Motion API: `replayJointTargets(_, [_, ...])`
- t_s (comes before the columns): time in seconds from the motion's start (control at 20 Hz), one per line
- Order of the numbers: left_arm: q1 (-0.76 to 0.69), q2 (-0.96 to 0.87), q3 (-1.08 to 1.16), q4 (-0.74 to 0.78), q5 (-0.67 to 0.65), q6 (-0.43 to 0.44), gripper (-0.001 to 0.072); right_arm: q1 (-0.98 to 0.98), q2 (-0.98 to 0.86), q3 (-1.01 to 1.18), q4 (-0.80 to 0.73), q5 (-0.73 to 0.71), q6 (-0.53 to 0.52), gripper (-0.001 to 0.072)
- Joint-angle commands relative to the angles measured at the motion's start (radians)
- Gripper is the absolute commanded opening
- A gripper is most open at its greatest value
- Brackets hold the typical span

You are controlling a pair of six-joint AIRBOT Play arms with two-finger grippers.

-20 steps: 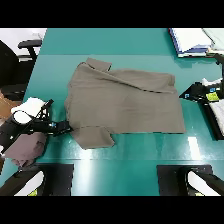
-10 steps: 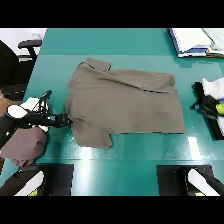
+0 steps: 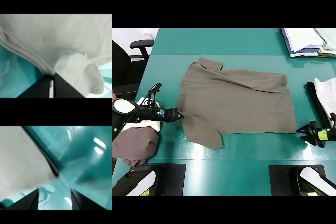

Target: Fold the shirts.

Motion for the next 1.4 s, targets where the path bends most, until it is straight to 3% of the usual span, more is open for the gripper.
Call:
replayJointTargets(0.0, [0.000, 0.001, 0.003, -0.002, 0.008, 0.002, 0.0028, 0.097, -0.095, 0.008, 0.100, -0.130, -0.024, 0.0428])
replayJointTargets(0.05, [0.000, 0.001, 0.003, -0.002, 0.008, 0.002, 0.0028, 0.148, -0.113, 0.032, 0.101, -0.146, -0.023, 0.0384])
replayJointTargets(0.2, [0.000, 0.001, 0.003, -0.016, -0.009, 0.002, 0.0028, 0.293, -0.142, 0.111, 0.098, -0.159, -0.023, 0.0062])
replayJointTargets(0.25, [0.000, 0.003, 0.004, -0.028, -0.018, 0.002, 0.0027, 0.332, -0.134, 0.135, 0.098, -0.164, -0.023, 0.0014])
replayJointTargets(0.4, [0.000, 0.066, 0.063, -0.010, -0.026, -0.009, 0.0026, 0.387, -0.041, 0.249, 0.097, -0.160, -0.023, 0.0013])
replayJointTargets(0.55, [0.000, 0.158, 0.286, 0.078, -0.086, -0.068, 0.0027, 0.386, 0.100, 0.454, 0.097, -0.121, -0.023, 0.0013])
replayJointTargets(0.8, [0.000, 0.192, 0.937, 0.107, -0.192, -0.087, 0.0027, 0.386, 0.269, 0.933, 0.086, -0.109, -0.023, 0.0012])
replayJointTargets(1.05, [0.000, 0.189, 1.451, 0.229, -0.139, -0.163, 0.0026, 0.386, 0.246, 1.416, -0.118, 0.059, 0.033, 0.0012])
replayJointTargets(1.2, [0.000, 0.189, 1.514, 0.297, -0.076, -0.191, 0.0026, 0.386, 0.159, 1.651, -0.198, 0.212, 0.087, 0.0012])
replayJointTargets(1.35, [0.000, 0.150, 1.456, 0.289, -0.096, -0.208, 0.0026, 0.386, 0.114, 1.664, -0.196, 0.241, 0.106, 0.0011])
